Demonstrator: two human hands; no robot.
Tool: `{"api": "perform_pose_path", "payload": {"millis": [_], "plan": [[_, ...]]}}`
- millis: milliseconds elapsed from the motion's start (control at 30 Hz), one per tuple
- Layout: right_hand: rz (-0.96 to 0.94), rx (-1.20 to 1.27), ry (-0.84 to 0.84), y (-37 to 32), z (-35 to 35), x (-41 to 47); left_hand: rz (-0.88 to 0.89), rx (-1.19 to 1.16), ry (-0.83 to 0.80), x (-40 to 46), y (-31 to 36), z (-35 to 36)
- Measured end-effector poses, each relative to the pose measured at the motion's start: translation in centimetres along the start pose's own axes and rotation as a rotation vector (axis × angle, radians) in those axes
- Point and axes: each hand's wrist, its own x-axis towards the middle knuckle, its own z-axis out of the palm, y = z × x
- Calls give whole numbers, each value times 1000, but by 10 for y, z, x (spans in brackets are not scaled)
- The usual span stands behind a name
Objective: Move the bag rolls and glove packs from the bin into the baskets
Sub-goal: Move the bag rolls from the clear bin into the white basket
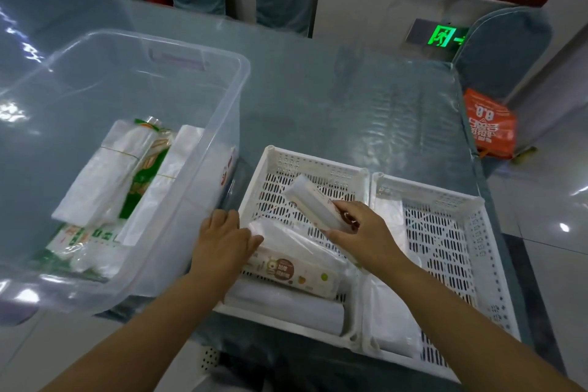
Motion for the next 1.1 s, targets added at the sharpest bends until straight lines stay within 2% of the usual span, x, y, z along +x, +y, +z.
{"api": "perform_pose_path", "payload": {"millis": [133,233,367,467,533,633,767,833,967,1033,1100], "plan": [[9,-8,-47,-4,7,4,173,94,-25,2,6,7],[37,-3,-71,-5,9,7,204,134,-49,5,10,13],[32,-21,-52,-7,6,8,91,-40,85,16,16,10],[30,36,49,-8,2,6,203,-147,116,35,29,2],[29,91,123,-7,-3,4,264,-220,-26,48,38,-4],[57,203,184,-4,-13,1,176,-343,-370,61,46,-8],[65,258,227,1,-22,-3,151,-294,-550,69,48,-9],[82,271,224,5,-24,-4,179,-232,-588,73,49,-10],[109,301,217,11,-27,-3,235,-160,-549,80,47,-8],[110,316,224,12,-29,-2,195,-202,-460,89,45,-10],[106,340,228,11,-31,-1,138,-270,-294,101,41,-14]]}}
